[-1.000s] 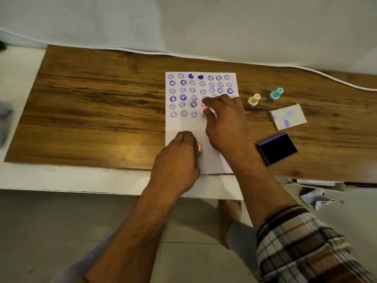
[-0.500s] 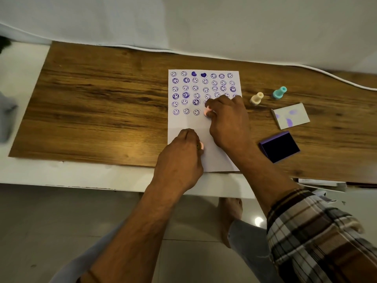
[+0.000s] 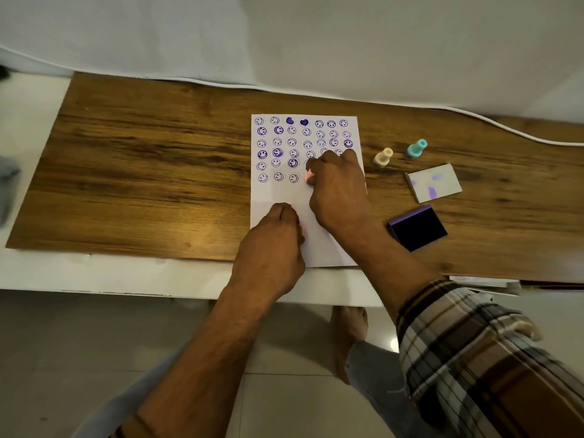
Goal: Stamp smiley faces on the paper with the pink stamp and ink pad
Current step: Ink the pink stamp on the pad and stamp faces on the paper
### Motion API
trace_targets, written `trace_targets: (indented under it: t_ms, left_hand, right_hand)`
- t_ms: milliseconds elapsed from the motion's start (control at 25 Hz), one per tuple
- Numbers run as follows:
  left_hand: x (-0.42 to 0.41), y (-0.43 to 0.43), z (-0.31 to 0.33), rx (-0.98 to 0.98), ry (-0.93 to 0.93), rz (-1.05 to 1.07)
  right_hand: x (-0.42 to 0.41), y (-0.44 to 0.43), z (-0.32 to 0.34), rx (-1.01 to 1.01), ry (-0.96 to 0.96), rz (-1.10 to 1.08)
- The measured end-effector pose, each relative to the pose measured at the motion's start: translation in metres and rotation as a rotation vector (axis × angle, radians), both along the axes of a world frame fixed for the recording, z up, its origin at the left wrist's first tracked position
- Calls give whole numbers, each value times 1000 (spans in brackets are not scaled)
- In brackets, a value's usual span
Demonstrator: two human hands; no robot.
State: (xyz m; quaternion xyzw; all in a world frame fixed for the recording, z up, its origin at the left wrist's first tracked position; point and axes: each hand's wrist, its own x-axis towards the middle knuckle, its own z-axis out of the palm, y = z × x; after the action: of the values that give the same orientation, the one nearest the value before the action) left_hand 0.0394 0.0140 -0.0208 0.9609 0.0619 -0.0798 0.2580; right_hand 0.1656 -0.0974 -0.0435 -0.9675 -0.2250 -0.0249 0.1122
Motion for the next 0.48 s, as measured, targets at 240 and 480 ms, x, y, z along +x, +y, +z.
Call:
trace_targets:
  t_ms: [240, 480]
  left_hand:
    - [2, 4, -2, -4, -29, -2]
    - [12, 12, 5, -532, -132, 364]
  right_hand:
    - [8, -8, 8, -29, 54, 119]
    - [-44, -53, 42, 997, 310, -630]
